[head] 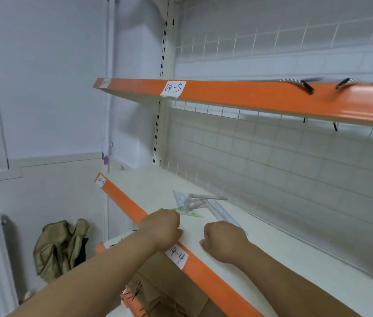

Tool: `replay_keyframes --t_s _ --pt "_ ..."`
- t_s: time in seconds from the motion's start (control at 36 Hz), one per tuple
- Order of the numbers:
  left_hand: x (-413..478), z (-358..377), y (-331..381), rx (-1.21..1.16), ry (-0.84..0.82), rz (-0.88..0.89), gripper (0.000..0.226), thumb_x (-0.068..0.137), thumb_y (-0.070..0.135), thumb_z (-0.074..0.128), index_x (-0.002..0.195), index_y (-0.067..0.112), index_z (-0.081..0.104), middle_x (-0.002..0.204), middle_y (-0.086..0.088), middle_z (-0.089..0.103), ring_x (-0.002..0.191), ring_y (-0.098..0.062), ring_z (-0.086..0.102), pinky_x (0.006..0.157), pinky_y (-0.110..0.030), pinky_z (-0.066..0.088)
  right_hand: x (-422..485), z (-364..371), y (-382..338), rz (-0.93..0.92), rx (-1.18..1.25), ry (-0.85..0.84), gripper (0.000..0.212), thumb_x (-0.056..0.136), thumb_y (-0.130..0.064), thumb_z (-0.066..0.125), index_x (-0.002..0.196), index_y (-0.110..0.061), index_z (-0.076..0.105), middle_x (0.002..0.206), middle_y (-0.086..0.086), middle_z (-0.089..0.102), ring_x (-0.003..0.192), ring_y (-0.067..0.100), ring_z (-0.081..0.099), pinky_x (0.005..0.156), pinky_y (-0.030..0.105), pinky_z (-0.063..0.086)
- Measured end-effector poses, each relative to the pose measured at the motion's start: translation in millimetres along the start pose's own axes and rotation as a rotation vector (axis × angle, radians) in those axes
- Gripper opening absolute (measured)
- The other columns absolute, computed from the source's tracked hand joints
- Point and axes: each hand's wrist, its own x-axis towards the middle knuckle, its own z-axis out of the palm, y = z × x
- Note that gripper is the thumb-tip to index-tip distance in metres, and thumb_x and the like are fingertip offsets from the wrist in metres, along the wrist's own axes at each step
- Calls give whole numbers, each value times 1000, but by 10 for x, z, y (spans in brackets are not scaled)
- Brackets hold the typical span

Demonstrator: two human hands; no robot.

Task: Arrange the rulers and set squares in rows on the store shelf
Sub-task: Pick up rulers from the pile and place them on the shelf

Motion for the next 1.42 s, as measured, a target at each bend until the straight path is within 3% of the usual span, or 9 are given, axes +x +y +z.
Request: replay_keyframes --t_s 0.25,0.36,0.53,0.69,0.86,0.97,1.11,1.31,1.42 --pt "797 -9 -428 17 -42 173 29 97 34 46 114 15 58 119 -5 59 109 -22 56 79 -27 42 511 -40 -47 194 -32 10 29 97 -33 44 107 -11 60 113 4 63 99 23 56 69 26 32" --pt "1140 -42 -630 9 -52 293 4 94 30 49 93 26 48 117 -4 60 108 -22 57 74 -26 39 730 -33 -136 316 -15 0 28 97 -33 43 110 -13 60 115 4 62 108 23 56 72 26 32" --pt "1586 42 -815 22 -105 402 23 92 24 50 71 27 42 112 -1 62 96 -18 59 69 -24 38 836 22 -244 462 -23 -25 30 97 -32 44 112 -12 60 118 5 62 111 23 56 72 25 31" --pt "1800 176 -853 16 -161 453 26 93 31 49 111 17 63 117 -1 62 105 -19 60 82 -25 46 816 44 -191 602 -27 -57 30 97 -31 44 115 -13 58 120 6 61 111 25 57 83 29 44" --pt "1849 326 -790 46 -253 542 34 92 40 53 120 23 63 124 -1 59 114 -19 56 91 -28 47 845 153 -38 650 -41 -98 26 95 -17 40 115 -11 56 90 2 41 90 26 55 52 22 28" --pt "1908 444 -747 74 -297 587 55 93 49 48 142 25 41 137 -7 41 128 -25 39 102 -34 40 878 236 54 707 -7 -132 39 93 -13 41 132 -14 47 121 10 45 109 28 57 78 30 41" --pt "1915 505 -722 215 -344 566 67 96 59 26 152 29 4 148 -12 19 136 -32 19 108 -41 27 875 318 93 733 -32 -180 39 95 -18 38 134 -14 45 128 11 41 114 29 51 91 35 43" --pt "1908 453 -905 252 -430 652 58 95 62 23 149 44 10 146 -9 21 132 -30 21 106 -40 29 658 324 137 621 -130 -195 32 96 -18 34 117 -11 57 123 12 46 106 23 49 67 29 33" --pt "1876 379 -1053 249 -452 744 126 32 95 -19 145 52 14 137 -4 27 126 -25 24 103 -35 31 472 298 141 573 -153 -196 34 100 -25 30 116 -14 58 123 13 46 112 23 50 51 23 16"
